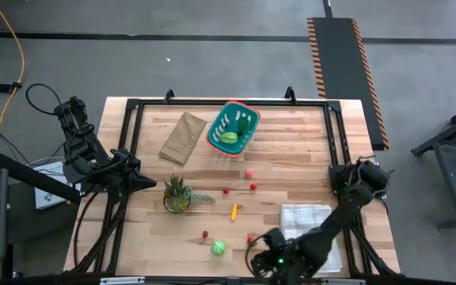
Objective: Pick and placing Produce into tupperware
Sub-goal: Put the red strawberry in the green basket
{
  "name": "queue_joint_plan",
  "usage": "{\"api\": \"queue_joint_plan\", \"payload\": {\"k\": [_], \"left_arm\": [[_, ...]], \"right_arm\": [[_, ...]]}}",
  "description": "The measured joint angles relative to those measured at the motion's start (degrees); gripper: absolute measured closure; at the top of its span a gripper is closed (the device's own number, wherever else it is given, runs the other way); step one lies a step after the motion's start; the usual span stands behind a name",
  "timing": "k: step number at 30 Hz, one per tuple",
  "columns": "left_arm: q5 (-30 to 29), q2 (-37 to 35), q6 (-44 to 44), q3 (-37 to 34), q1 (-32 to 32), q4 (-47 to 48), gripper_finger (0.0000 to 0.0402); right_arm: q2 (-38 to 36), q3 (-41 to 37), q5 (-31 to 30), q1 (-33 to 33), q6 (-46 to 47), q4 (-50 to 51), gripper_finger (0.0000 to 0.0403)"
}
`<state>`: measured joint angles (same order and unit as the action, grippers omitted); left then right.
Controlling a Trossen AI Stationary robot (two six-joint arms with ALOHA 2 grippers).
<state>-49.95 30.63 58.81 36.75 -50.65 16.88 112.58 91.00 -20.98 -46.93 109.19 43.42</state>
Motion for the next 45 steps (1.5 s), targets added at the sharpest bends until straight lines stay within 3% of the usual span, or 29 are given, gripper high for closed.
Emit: {"api": "queue_joint_plan", "payload": {"k": [12,20,45], "left_arm": [[0.00,0.00,0.00,0.00,0.02,-0.02,0.0401],[0.00,0.00,0.01,0.00,0.01,-0.01,0.0401],[-0.01,0.00,0.00,0.00,0.02,-0.01,0.0401]], "right_arm": [[5.29,0.02,-1.14,2.07,-2.71,0.19,0.0300],[5.68,0.00,-2.84,2.04,-2.64,4.96,0.0300],[7.22,0.02,-0.84,2.07,-4.66,2.20,0.0300]]}}
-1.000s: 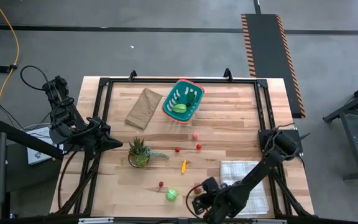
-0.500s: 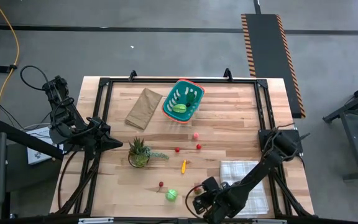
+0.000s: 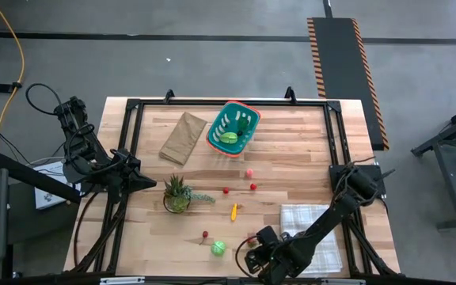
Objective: Pick and placing Produce into tupperware
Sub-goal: Put the red strawberry in the green basket
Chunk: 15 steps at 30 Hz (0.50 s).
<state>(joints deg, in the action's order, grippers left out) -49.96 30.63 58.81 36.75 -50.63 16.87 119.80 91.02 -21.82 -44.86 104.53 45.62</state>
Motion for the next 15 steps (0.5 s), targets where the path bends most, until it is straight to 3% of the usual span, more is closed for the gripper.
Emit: {"api": "queue_joint_plan", "payload": {"k": [15], "left_arm": [[0.01,0.00,0.01,0.00,-0.01,0.00,0.0401]], "right_arm": [[2.67,0.00,0.51,0.72,-0.48,-3.92,0.0300]]}}
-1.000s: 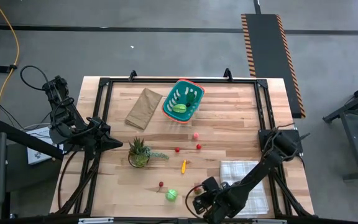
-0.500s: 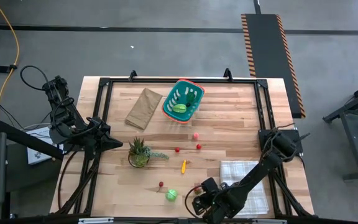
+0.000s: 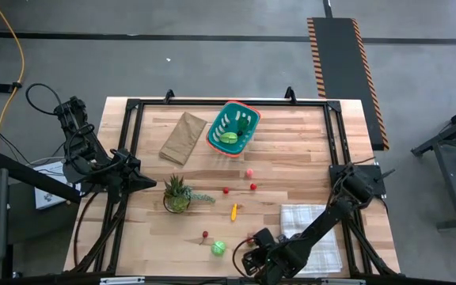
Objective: Pick and placing Produce into tupperware
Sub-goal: Put the red strawberry in the green basket
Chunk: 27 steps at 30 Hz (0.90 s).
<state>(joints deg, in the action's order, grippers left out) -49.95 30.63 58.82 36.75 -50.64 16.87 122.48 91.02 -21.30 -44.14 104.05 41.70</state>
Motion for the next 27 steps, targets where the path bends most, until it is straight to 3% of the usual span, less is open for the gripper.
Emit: {"api": "queue_joint_plan", "payload": {"k": [27], "left_arm": [[0.00,0.00,0.01,0.00,-0.01,-0.01,0.0401]], "right_arm": [[0.00,0.00,0.96,1.42,-4.07,3.72,0.0300]]}}
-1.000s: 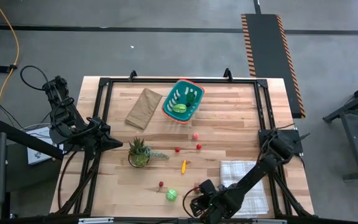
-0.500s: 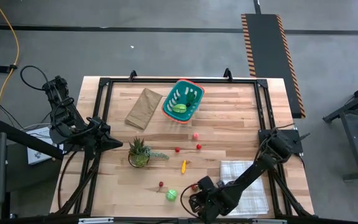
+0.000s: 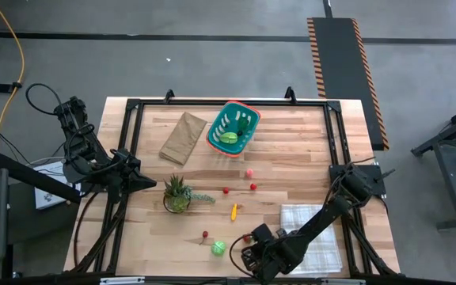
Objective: Pick and placing Produce into tupperware
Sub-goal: Put the red strawberry in the green basket
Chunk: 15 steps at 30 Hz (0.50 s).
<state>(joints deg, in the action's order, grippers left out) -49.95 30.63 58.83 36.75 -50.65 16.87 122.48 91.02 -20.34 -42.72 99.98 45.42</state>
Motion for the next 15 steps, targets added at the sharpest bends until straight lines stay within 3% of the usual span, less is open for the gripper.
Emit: {"api": "queue_joint_plan", "payload": {"k": [15], "left_arm": [[0.00,-0.02,-0.01,0.00,0.00,0.00,0.0401]], "right_arm": [[-0.02,0.00,-0.51,0.91,-5.46,0.66,0.0300]]}}
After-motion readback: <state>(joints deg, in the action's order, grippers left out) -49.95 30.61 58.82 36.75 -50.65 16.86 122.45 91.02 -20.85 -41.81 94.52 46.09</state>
